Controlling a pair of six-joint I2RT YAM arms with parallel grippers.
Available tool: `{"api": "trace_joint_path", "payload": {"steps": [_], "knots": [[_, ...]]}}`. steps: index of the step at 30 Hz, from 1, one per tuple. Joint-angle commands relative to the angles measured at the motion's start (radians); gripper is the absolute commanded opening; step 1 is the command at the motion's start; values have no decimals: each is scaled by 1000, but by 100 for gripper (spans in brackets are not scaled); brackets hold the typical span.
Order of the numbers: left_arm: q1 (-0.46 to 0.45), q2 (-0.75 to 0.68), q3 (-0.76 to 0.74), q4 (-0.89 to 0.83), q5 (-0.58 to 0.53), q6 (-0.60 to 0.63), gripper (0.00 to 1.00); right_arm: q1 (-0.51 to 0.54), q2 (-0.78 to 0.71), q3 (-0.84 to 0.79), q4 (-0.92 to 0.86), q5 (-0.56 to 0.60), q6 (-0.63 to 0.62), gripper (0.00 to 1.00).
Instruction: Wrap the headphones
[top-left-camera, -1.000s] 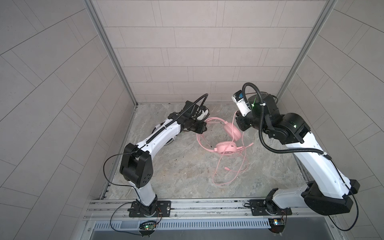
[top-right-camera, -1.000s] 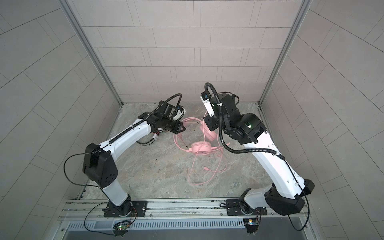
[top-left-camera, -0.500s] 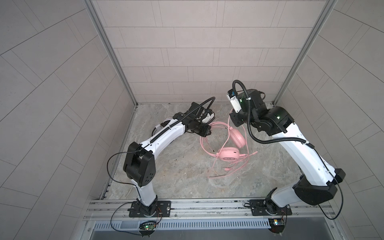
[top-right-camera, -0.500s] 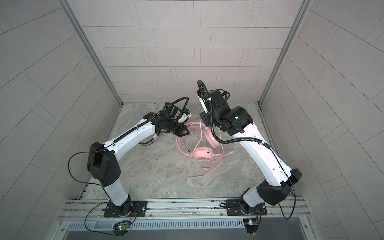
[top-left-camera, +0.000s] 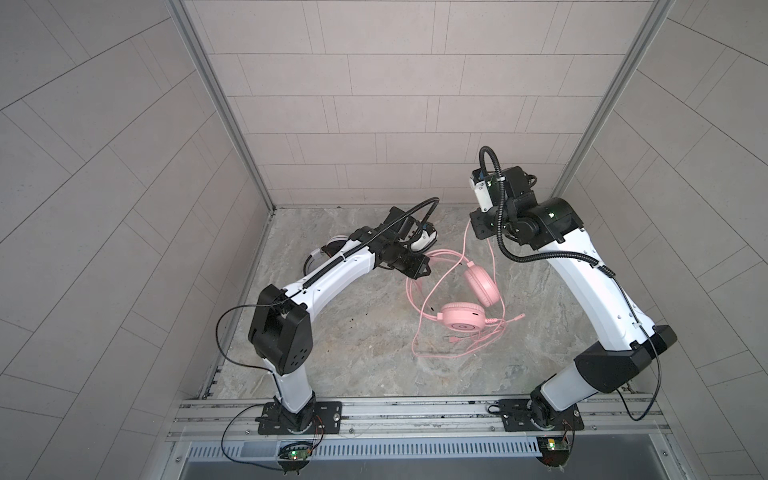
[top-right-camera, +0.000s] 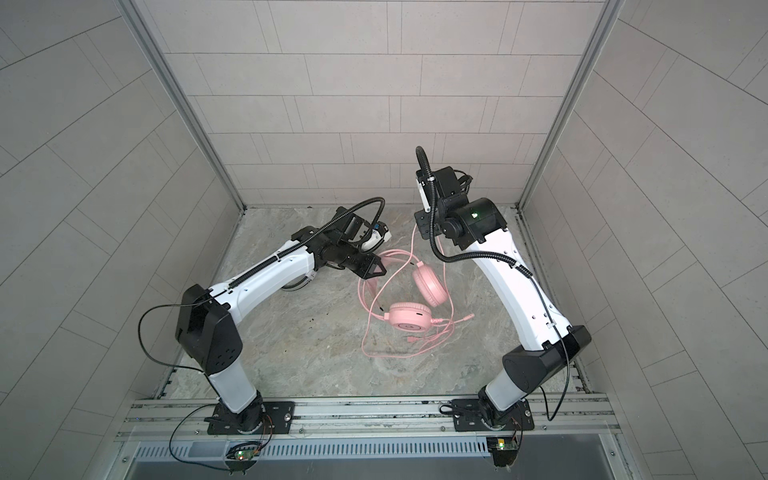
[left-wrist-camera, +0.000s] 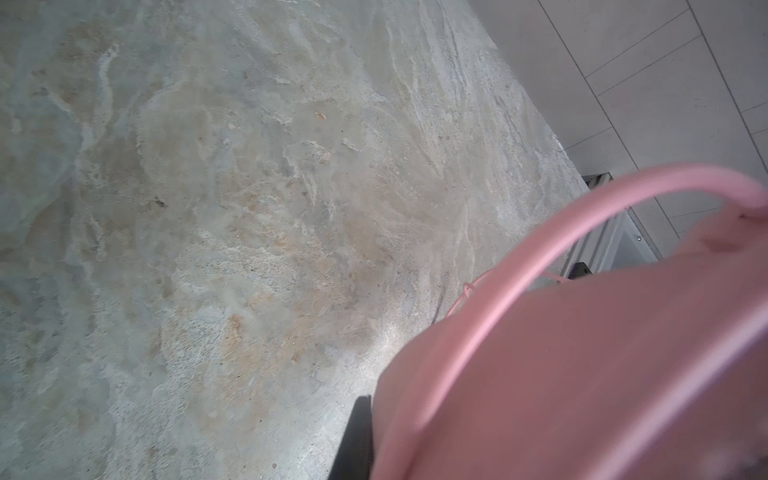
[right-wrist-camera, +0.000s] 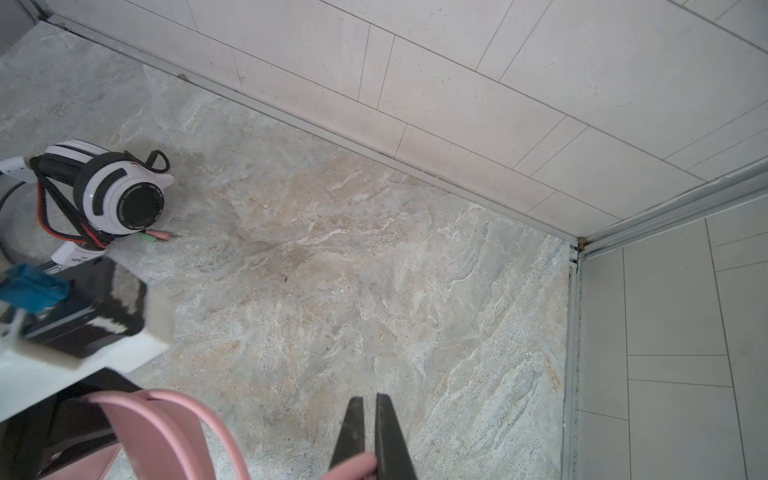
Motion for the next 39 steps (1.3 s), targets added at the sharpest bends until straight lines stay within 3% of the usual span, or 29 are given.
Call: {"api": "trace_joint_path", "payload": {"steps": [1, 4, 10, 16, 27, 34, 39], "knots": [[-6, -23, 42, 9, 83, -2, 0, -54, -12, -50, 21, -25, 23, 0], [3, -42, 34, 15, 48, 4, 0, -112, -51, -113, 54, -55, 40, 0], [41, -76, 36, 27, 121, 1, 0, -238, -101, -223, 110, -131, 77, 0], [88, -132, 27, 55, 186, -22, 0, -295, -95, -308, 156, -160, 92, 0], [201, -322, -49, 119, 367, -140, 0, -350, -45, -417, 229, -206, 110, 0], [252, -395, -50, 99, 352, -159, 0, -362, -12, -435, 242, -223, 114, 0], [287, -422, -93, 266, 428, -308, 0, -377, 13, -451, 253, -242, 110, 0]]}}
